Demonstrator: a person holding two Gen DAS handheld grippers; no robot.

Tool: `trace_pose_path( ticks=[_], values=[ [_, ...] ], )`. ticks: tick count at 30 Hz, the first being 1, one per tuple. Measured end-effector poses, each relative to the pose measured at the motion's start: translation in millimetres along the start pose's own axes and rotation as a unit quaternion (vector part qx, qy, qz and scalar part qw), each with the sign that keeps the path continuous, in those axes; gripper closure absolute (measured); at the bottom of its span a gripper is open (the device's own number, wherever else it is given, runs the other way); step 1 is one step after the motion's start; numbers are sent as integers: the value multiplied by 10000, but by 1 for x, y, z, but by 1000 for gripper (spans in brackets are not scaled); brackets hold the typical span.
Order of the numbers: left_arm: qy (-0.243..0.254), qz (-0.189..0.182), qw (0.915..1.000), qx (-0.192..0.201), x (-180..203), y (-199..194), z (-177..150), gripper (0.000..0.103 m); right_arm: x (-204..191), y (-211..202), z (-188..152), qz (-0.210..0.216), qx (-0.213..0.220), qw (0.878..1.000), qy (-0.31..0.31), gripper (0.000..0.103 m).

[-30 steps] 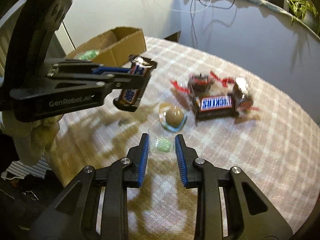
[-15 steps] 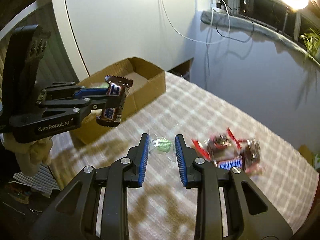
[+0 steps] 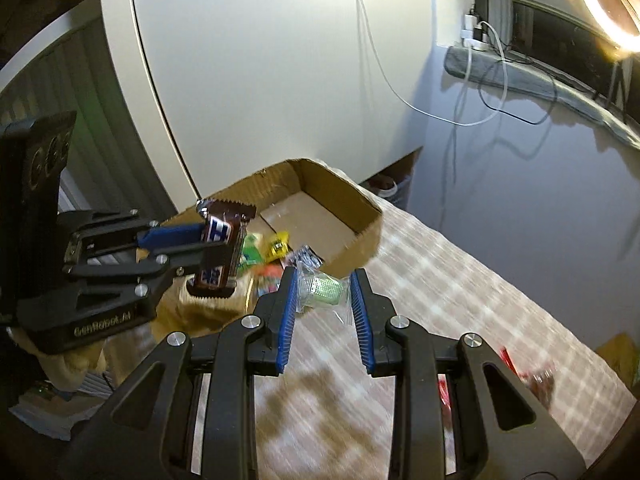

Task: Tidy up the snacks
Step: 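Carry the Snickers bar and clear packet into the box and release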

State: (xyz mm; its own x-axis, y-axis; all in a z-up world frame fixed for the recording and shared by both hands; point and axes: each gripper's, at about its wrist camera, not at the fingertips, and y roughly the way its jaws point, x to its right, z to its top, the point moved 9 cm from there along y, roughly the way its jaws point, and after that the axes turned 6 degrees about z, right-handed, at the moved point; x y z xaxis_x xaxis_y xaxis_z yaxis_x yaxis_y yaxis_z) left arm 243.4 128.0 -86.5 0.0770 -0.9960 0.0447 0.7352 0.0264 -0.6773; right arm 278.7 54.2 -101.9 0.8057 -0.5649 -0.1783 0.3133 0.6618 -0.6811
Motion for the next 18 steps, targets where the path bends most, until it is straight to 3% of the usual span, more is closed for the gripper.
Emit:
trace_pose_path(
  ticks=[18],
  values=[
    [-209,281,9994,-27,-41,12,2,86,-12,68,35,269,-239,9993,-24,75]
  ],
)
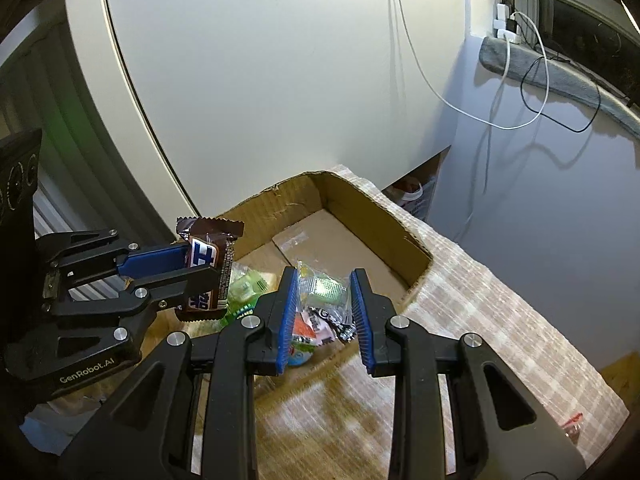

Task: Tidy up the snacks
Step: 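Carry the Snickers bar and clear packet into the box and release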

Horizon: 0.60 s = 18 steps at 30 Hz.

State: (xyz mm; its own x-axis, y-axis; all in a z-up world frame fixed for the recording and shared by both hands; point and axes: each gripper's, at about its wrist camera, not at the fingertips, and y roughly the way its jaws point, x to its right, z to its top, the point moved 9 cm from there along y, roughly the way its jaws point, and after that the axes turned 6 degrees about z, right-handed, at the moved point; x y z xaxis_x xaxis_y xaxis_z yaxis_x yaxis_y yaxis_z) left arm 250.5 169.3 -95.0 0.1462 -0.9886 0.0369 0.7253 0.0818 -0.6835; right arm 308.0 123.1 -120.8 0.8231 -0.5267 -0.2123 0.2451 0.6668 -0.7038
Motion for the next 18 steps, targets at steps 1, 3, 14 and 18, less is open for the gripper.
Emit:
trace_pose_path(
  ticks=[1,3,14,18],
  values=[
    [-10,8,10000,-2,-1,0,0,86,0,2,1,4,-13,10000,-3,75],
    [-30,14,10000,-8,-3,-1,-2,85,-1,5,3,-14,-13,10000,-10,75],
    [-67,168,9998,69,-11,-6,0,68,-4,2,15,-130,130,9997,-129,39],
    [-88,231,9996,130,-14,-9,1,60,-4,-3,18,-228,191,9994,-166,24]
  ],
)
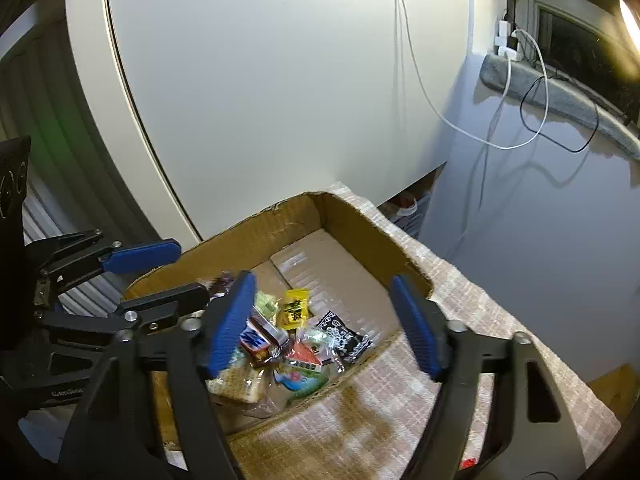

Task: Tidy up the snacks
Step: 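Move both open grippers back toward the remaining snacks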

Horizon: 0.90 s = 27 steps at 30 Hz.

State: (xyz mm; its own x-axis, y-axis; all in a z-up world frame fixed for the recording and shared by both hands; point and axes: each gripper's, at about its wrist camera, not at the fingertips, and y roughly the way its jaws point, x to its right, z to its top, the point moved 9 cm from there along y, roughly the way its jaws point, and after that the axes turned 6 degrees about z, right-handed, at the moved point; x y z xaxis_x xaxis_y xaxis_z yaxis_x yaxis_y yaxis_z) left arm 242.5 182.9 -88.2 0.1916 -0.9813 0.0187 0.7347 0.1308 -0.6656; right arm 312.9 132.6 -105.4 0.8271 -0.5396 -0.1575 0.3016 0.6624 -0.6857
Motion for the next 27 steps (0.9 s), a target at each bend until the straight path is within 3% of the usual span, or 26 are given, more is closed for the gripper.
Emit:
trace_pose_path(
  ticks=[7,12,13,15,19,21,27],
  values=[
    [18,27,10000,74,1,-6,2,60,2,-13,1,-83,93,9999,1,13],
    [92,15,9998,147,8,-11,4,59,4,-24,-1,-126,153,9998,20,11],
    [97,0,9998,156,10,-13,4,58,4,-27,-2,-136,171,9998,26,11],
    [109,-30,9998,186,13,-15,4,46,6,-33,-4,-143,188,9997,40,11],
    [136,-115,9996,239,23,-21,5,44,12,-47,-9,-175,223,9995,104,2],
    [170,-164,9994,257,29,-24,5,37,17,-57,-13,-216,282,9993,128,1],
    [256,-378,9986,281,54,-29,4,36,39,-91,-29,-430,359,9980,292,1]
  ],
)
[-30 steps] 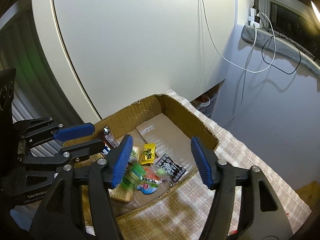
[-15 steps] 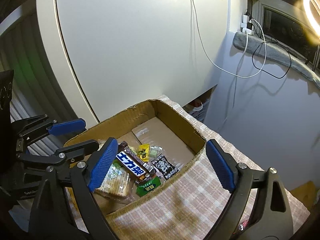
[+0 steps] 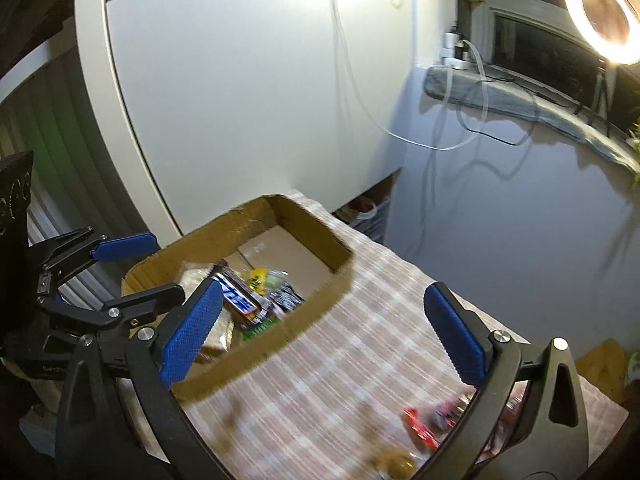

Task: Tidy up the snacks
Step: 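Move both open grippers back toward the remaining snacks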

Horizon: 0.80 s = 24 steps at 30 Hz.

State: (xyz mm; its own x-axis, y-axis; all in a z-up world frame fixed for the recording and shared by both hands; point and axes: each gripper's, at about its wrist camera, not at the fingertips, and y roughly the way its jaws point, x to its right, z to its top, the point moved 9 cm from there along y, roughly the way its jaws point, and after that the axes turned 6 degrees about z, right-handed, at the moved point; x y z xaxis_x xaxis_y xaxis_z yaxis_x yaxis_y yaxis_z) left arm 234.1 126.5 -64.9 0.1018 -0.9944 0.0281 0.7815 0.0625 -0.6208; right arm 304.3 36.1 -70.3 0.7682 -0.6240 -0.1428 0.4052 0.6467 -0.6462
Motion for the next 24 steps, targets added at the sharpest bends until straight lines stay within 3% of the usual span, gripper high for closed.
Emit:
trace_pose_path(
  ticks=[14,20,24],
  values=[
    [414,-625,9970,-191,81,2,-15,36,75,-73,-56,-525,58,9973,502,1],
    [518,-925,9938,-342,117,7,-28,36,106,-84,-86,-642,-101,9944,837,1],
    [687,-1073,9904,-528,141,14,-42,36,124,-79,-110,-505,-321,9895,1318,1]
  ],
)
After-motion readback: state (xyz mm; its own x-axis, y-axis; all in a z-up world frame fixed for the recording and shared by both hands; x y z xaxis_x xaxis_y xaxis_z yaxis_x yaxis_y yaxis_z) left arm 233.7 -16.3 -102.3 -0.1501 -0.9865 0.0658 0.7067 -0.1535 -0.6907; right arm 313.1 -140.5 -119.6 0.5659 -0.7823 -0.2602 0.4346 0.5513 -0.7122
